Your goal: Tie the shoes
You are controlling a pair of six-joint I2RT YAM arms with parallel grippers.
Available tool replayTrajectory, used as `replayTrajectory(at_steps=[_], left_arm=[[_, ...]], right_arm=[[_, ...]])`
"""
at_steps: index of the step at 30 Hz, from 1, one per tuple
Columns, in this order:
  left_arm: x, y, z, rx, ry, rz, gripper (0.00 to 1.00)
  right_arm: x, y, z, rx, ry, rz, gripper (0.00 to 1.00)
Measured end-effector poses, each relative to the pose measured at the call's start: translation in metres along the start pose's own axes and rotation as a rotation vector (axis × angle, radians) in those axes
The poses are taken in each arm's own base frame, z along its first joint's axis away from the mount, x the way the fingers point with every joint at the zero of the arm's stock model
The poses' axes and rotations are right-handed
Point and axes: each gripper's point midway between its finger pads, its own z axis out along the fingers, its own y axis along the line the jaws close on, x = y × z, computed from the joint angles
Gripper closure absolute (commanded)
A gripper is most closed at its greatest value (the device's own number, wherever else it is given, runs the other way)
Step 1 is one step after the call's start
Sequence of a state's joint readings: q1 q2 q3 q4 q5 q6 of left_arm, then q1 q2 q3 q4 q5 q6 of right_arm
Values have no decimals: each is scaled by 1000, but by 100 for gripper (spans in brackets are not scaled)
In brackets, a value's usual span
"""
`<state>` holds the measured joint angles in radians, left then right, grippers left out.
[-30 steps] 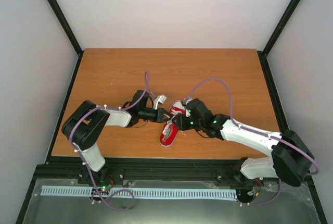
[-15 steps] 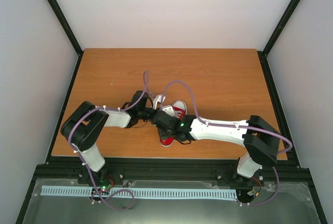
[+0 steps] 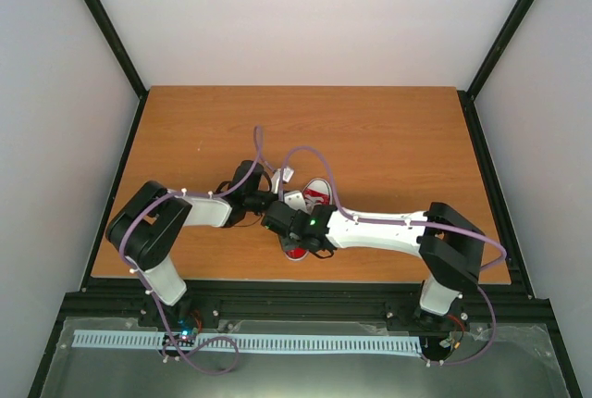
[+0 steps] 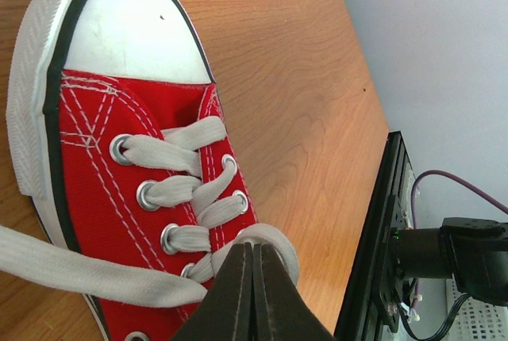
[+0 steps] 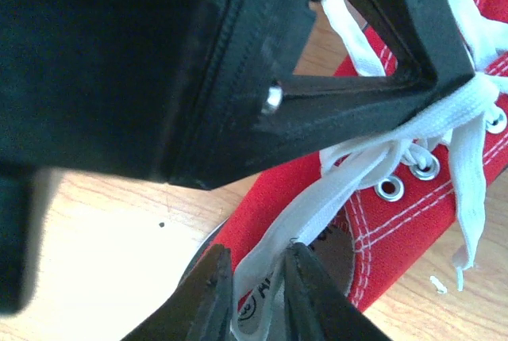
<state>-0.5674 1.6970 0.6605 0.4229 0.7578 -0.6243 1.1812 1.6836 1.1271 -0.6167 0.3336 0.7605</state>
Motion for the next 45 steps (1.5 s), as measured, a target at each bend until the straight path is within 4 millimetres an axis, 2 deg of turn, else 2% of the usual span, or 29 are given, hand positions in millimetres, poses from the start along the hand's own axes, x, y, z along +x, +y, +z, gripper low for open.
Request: replayTrajectory(at_steps=[5, 10, 15, 19, 24, 31, 45], left_arm=[[-1, 2, 0, -9, -6, 0, 99], [-3, 2, -2, -22, -19, 3, 99], [-5, 1, -7, -42, -37, 17, 99], [-10, -1, -11, -64, -59, 36, 99], [-11, 3, -15, -101, -75, 38, 99], [-9, 17, -17, -175, -84, 16, 99], [-7, 42, -26, -298, -110, -23, 99]], right_arm=[[3, -1, 1, 8, 9, -3, 97], [2, -3, -3, 9, 9, -15, 97], [-16, -9, -26, -32, -42, -15, 97], [-36, -26, -36, -64, -83, 14, 97], [-35, -55, -20, -71, -53, 48, 97], [-30, -80, -7, -113, -22, 99, 97], [-37, -105, 4, -158, -27, 159, 97]])
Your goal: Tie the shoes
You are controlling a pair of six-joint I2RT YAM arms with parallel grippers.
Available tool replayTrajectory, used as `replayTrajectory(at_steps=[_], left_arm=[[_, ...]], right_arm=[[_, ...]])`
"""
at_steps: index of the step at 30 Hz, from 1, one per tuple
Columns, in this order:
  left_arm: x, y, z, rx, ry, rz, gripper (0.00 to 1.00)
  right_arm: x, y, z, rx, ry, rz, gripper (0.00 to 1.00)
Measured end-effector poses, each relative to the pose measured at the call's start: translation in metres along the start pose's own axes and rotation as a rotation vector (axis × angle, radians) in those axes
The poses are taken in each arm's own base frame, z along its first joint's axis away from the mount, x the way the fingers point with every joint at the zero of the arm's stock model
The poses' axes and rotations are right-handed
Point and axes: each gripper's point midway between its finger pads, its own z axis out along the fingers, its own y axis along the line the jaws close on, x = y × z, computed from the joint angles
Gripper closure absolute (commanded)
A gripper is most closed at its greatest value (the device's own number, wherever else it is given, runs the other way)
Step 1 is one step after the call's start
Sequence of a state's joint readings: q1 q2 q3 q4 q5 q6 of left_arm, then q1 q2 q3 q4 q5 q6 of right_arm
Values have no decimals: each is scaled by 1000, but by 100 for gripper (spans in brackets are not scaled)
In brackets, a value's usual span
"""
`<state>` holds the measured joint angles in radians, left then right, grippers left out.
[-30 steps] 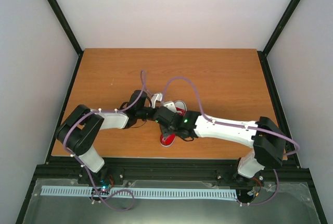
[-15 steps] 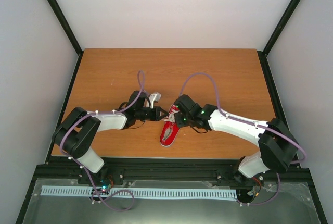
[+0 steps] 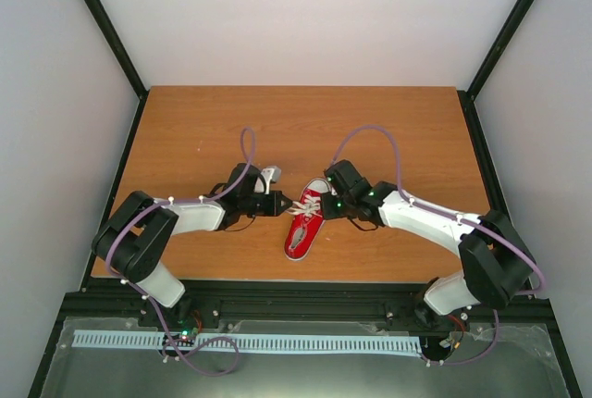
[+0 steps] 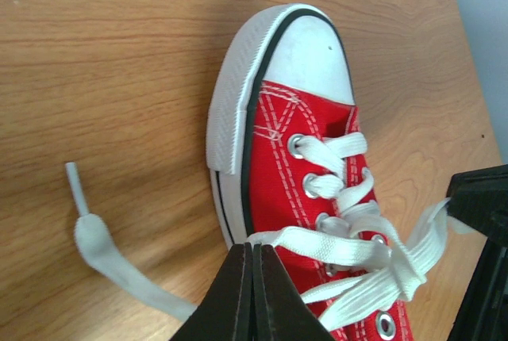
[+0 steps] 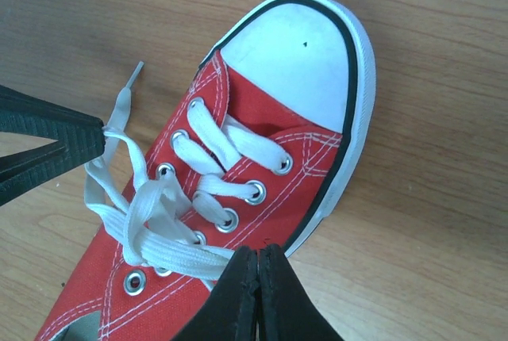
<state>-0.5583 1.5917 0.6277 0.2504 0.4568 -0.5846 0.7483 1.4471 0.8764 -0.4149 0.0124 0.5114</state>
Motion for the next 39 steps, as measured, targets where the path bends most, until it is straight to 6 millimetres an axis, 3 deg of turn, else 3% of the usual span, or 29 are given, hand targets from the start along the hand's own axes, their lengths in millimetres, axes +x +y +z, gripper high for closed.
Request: replayTrajectory(at_steps=[10, 19, 22, 28, 31, 33, 35, 39], left_arm=[[0, 18, -3, -73, -6, -29, 99], [6, 4, 1, 32, 42, -8, 99], [11, 1, 4, 64, 67, 1, 99], [15, -3, 5, 100, 88, 8, 99], [15, -6, 6, 113, 87, 13, 99], [14, -7, 6, 119, 83, 16, 99], [13, -8, 6, 125, 80, 20, 99], [11, -10, 6, 136, 73, 26, 99]], right_arm=[[-8, -8, 1, -23, -9, 11, 97], [-30, 6, 16, -75, -23, -34, 94], [-38, 16, 28, -109, -19, -54, 86], [-44, 23, 37, -141, -16, -82, 47], [-48, 19, 30, -154, -41, -67, 32], [-49, 14, 17, -168, -66, -52, 27], [-48, 9, -1, -192, -102, -33, 28], [-40, 10, -23, -274, -152, 6, 43]])
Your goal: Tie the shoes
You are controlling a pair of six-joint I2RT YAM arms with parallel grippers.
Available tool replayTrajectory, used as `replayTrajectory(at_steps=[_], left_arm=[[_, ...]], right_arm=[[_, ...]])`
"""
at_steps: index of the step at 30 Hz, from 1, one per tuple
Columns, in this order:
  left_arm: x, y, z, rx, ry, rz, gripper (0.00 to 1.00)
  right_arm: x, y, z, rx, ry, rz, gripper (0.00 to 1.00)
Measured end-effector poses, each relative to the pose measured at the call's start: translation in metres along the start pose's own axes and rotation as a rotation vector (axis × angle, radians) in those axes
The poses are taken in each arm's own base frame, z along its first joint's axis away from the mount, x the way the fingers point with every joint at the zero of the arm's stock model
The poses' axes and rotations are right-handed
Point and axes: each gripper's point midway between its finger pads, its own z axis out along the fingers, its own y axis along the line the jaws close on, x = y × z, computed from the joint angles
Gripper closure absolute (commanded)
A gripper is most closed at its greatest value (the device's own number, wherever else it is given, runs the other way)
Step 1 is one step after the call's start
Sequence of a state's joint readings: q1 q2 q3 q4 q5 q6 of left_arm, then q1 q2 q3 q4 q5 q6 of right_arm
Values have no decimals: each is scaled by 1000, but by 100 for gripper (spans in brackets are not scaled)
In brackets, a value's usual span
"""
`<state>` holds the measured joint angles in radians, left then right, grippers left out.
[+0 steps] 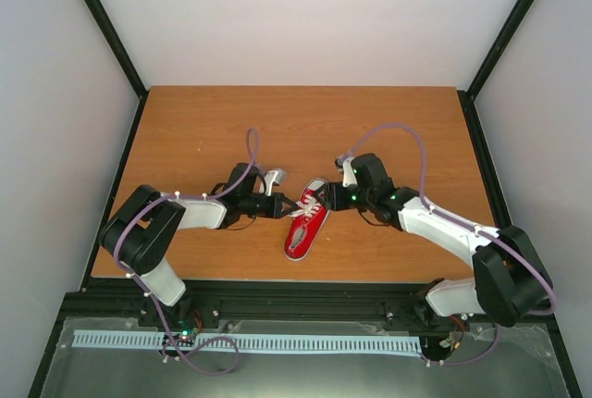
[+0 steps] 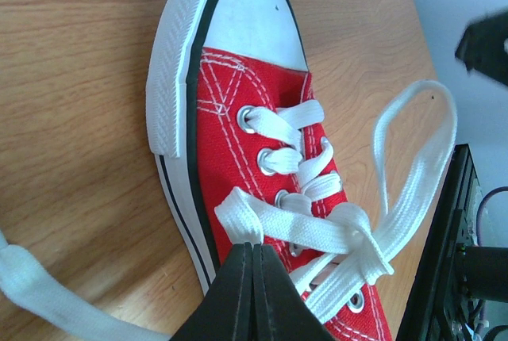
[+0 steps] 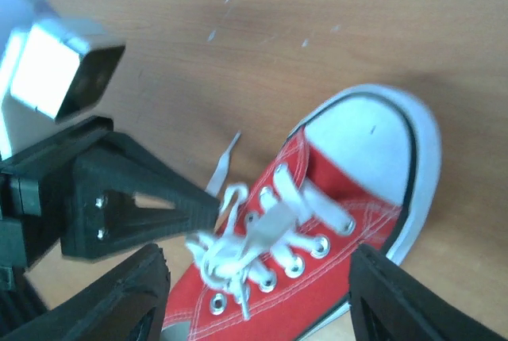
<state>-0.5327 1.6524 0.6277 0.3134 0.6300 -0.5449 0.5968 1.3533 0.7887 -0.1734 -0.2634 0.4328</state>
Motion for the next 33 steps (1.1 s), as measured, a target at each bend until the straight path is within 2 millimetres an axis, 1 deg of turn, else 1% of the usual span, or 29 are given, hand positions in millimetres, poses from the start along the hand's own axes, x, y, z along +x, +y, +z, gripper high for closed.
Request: replayTrajectory(at_steps=[3, 5, 7, 8, 11, 14, 22, 25, 30, 32, 33], left_arm=[[-1, -1, 0, 5, -2, 3, 99], [-1, -1, 0, 6, -3, 4, 99], [-1, -2, 0, 8, -3, 5, 99], [-1, -2, 0, 9, -3, 5, 99], [-1, -2, 0, 10, -2, 5, 99], [-1, -2, 0, 10, -2, 5, 99], [-1, -2, 0, 10, -2, 5, 99], [-1, -2, 0, 10, -2, 5, 99], [-1, -2, 0, 10, -2, 5, 99], [-1, -2, 0, 10, -2, 5, 99], [-1, -2, 0, 9, -3, 5, 95]], right_arm=[[22, 1, 2, -62, 22, 46, 52], [44, -3, 8, -86, 69, 90, 57], [57, -4, 14, -102, 109, 121, 58], [60, -4, 16, -112, 122, 131, 59], [61, 0, 22, -143, 133, 140, 59], [62, 0, 26, -152, 142, 144, 65], [52, 4, 34, -165, 135, 123, 74], [52, 5, 35, -172, 137, 119, 80], [53, 6, 36, -178, 142, 107, 97], [53, 5, 36, -177, 143, 101, 97], [53, 5, 36, -175, 145, 103, 97]])
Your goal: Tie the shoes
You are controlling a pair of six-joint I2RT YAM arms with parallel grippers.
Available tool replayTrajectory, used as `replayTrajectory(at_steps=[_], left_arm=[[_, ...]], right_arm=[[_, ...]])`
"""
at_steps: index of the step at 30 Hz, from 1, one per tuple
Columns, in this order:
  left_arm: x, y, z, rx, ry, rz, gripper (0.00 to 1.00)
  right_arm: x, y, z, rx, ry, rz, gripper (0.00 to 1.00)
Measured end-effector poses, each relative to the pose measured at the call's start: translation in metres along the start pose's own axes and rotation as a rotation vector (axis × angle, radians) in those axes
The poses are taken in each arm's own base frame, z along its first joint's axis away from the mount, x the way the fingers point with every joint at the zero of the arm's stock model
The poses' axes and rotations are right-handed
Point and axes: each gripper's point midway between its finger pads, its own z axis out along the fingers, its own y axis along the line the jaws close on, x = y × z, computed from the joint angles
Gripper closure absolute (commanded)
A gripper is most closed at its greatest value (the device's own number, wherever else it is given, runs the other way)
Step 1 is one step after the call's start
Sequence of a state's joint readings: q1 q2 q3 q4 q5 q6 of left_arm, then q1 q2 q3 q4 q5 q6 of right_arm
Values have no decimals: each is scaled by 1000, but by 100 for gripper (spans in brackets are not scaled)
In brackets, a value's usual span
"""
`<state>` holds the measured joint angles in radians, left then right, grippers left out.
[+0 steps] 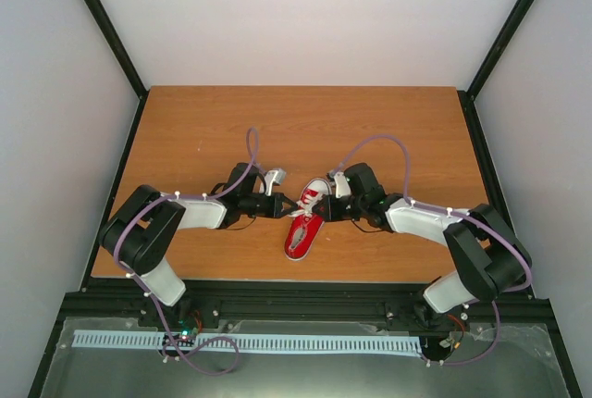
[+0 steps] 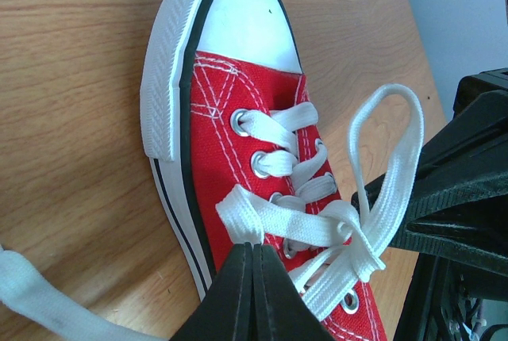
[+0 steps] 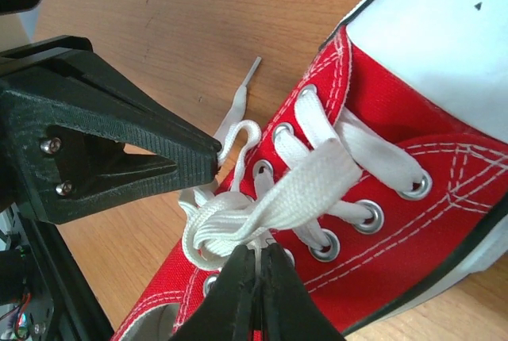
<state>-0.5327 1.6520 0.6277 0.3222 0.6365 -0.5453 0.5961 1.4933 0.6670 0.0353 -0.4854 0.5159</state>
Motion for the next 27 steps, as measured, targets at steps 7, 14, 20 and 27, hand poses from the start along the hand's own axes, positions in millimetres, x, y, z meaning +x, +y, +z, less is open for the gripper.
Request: replayTrajectory(at_steps=[7, 14, 20, 27], left_arm=[[-5, -3, -4, -2, -27, 1, 67], [-15, -14, -16, 4, -89, 26, 62], [-16, -15, -17, 7, -96, 29, 62], [-10, -13, -13, 22, -67, 13, 62]], right_arm=[[4, -1, -8, 14, -9, -2, 97], [24, -10, -15, 42, 11, 21, 97], [37, -19, -16, 62, 34, 41, 97], [47, -26, -17, 84, 46, 65, 97]])
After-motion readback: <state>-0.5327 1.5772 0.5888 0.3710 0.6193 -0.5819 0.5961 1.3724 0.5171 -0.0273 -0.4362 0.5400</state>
